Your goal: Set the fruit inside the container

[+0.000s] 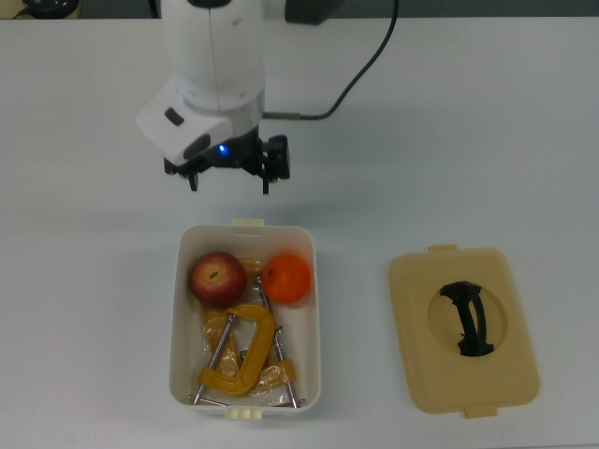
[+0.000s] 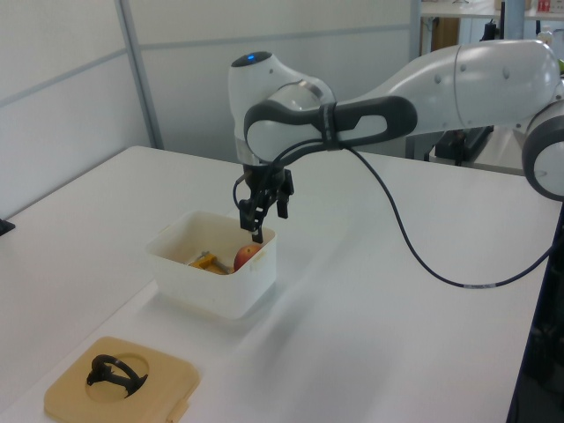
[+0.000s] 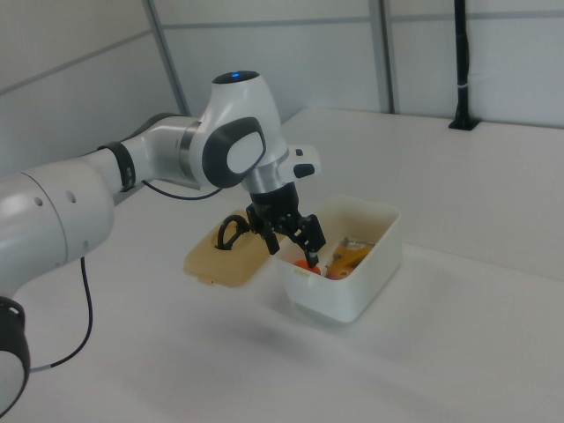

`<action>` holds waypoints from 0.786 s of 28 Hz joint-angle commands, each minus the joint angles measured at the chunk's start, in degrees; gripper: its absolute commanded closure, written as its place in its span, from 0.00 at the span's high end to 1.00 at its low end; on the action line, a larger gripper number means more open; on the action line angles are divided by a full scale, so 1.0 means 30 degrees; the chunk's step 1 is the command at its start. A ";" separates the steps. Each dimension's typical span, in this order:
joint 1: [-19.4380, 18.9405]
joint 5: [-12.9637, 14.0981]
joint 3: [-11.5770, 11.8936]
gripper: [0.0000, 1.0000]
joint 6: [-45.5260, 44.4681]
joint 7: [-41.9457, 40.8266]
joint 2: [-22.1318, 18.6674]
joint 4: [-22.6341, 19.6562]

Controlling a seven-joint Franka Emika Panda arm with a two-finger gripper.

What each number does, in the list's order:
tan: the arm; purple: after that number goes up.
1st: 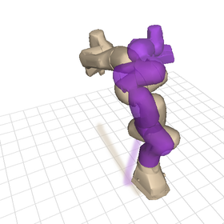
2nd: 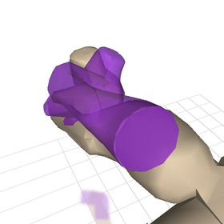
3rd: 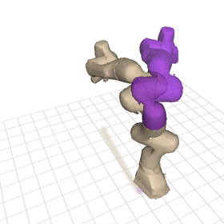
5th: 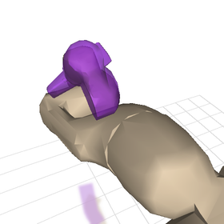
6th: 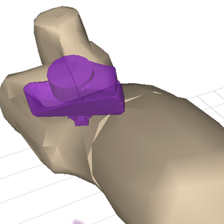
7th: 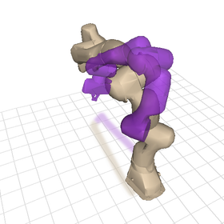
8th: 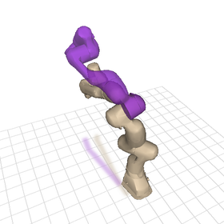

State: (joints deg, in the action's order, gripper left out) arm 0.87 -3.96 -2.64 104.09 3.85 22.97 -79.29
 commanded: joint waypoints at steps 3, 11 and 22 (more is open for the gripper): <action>0.0235 -0.0115 0.0117 1.00 -0.1883 -0.0345 -0.1179 -0.0259; 0.0412 -0.0174 0.0059 1.00 -0.1913 -0.0814 -0.1270 -0.0376; 0.0412 -0.0174 0.0059 1.00 -0.1942 -0.1078 -0.1270 -0.0493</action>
State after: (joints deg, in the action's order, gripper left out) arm 2.17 -4.11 -2.57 99.52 2.29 20.14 -79.84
